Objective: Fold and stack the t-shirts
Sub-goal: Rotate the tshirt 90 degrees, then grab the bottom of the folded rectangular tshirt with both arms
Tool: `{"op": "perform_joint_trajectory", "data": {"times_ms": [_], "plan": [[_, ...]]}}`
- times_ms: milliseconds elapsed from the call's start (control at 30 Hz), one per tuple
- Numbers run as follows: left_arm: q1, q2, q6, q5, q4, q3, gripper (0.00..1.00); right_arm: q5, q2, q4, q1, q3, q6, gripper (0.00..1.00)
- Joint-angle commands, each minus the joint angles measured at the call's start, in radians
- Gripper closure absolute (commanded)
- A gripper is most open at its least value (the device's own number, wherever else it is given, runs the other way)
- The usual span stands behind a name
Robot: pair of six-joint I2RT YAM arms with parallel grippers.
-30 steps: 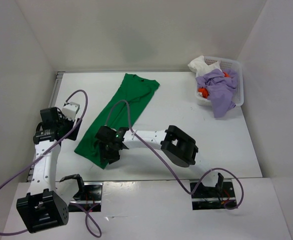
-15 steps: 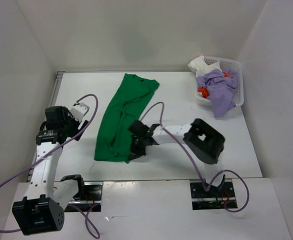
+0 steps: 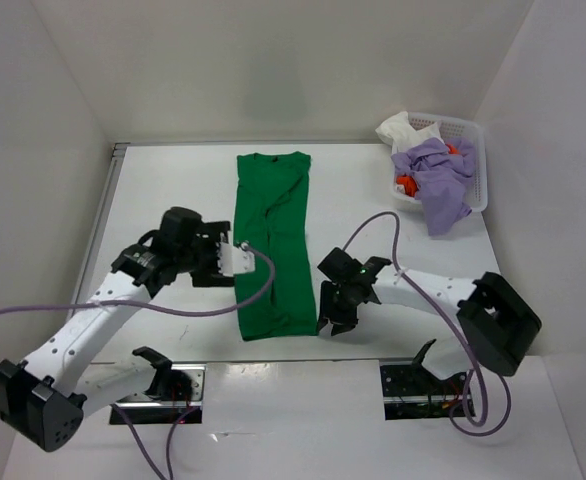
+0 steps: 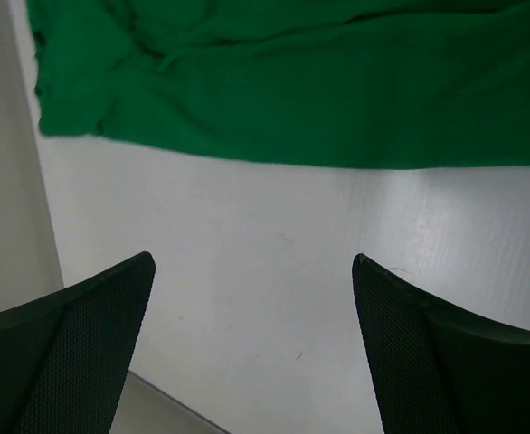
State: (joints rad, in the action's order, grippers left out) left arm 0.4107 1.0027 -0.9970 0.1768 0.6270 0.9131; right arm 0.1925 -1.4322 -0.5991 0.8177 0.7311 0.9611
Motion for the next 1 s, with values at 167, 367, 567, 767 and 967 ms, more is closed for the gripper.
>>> {"op": "perform_joint_trajectory", "data": {"times_ms": [167, 367, 567, 767, 967], "plan": [[0.380, -0.004, -0.259, 0.010, 0.092, -0.153, 0.04, -0.034, 0.115, -0.133, -0.003, 0.070, -0.081, 0.49], [0.542, -0.096, -0.380, 0.070, 0.012, -0.278, 0.07, 0.022, -0.017, -0.014, -0.003, 0.131, -0.137, 0.49], [0.568, 0.104, -0.494, 0.113, -0.030, -0.260, 0.12, 0.036, -0.114, 0.024, -0.021, 0.172, -0.200, 0.49], [0.568, 0.295, -0.555, 0.104, -0.036, -0.240, 0.13, 0.077, -0.125, 0.058, -0.031, 0.123, -0.200, 0.49], [0.568, 0.367, -0.546, 0.082, -0.081, -0.266, 0.27, 0.105, -0.146, 0.090, -0.063, 0.091, -0.220, 0.49]]}}
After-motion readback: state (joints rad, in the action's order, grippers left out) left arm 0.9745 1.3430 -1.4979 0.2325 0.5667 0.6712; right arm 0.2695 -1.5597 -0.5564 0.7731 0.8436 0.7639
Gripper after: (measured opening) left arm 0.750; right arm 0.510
